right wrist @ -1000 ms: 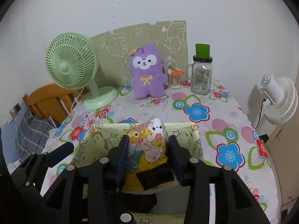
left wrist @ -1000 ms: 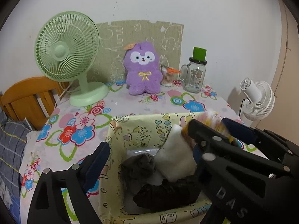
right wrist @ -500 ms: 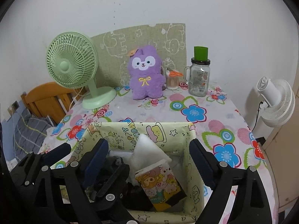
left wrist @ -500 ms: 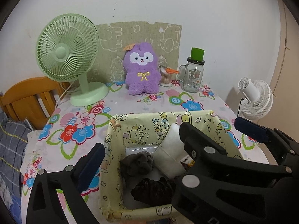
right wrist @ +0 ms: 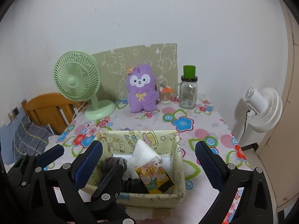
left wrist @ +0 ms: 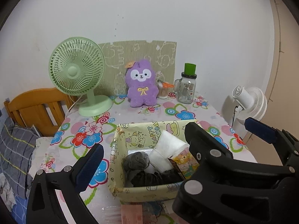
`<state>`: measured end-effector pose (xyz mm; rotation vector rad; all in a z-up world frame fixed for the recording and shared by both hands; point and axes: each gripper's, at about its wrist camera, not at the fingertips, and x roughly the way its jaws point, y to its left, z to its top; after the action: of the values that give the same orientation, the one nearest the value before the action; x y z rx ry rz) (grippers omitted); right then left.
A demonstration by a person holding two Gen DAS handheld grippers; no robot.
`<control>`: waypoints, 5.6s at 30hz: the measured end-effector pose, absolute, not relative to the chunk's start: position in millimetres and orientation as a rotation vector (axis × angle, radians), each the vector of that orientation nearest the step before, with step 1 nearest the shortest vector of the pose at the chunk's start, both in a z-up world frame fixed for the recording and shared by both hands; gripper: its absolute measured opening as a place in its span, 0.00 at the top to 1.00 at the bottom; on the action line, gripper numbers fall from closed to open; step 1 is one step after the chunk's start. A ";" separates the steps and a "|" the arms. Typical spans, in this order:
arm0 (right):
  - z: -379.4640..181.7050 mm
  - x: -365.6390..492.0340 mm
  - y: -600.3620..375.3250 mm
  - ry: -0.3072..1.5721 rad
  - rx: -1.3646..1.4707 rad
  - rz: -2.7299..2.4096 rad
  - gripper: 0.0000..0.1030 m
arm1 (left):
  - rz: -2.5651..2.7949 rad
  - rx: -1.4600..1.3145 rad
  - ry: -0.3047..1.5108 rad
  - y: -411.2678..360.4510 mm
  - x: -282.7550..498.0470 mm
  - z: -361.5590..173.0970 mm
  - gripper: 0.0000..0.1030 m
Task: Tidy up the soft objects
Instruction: 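Withdraw both grippers from the box toward the items on the tablecloth, then grasp the pink packet with the left gripper while the right grasps the green tissue pack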
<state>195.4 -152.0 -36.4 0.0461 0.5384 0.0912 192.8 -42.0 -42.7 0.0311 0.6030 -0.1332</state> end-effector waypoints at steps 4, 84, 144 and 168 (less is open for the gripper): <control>-25.4 175.2 -153.9 0.513 0.046 0.087 0.00 | -0.137 0.030 0.580 -42.8 174.7 -32.7 0.00; -150.5 98.5 -127.1 0.641 0.002 0.108 0.00 | -0.090 0.040 0.751 -10.0 101.6 -159.8 0.07; -189.3 105.0 -97.7 0.772 -0.052 0.084 0.00 | -0.101 0.022 0.829 13.3 92.1 -189.3 0.16; -181.7 136.5 -127.7 0.753 0.052 0.082 0.24 | -0.050 0.005 0.820 -4.0 138.6 -186.5 0.52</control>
<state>136.5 -127.7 -181.7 0.0517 0.7534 0.0824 138.6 -4.0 -186.5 0.0046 0.8203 -0.0504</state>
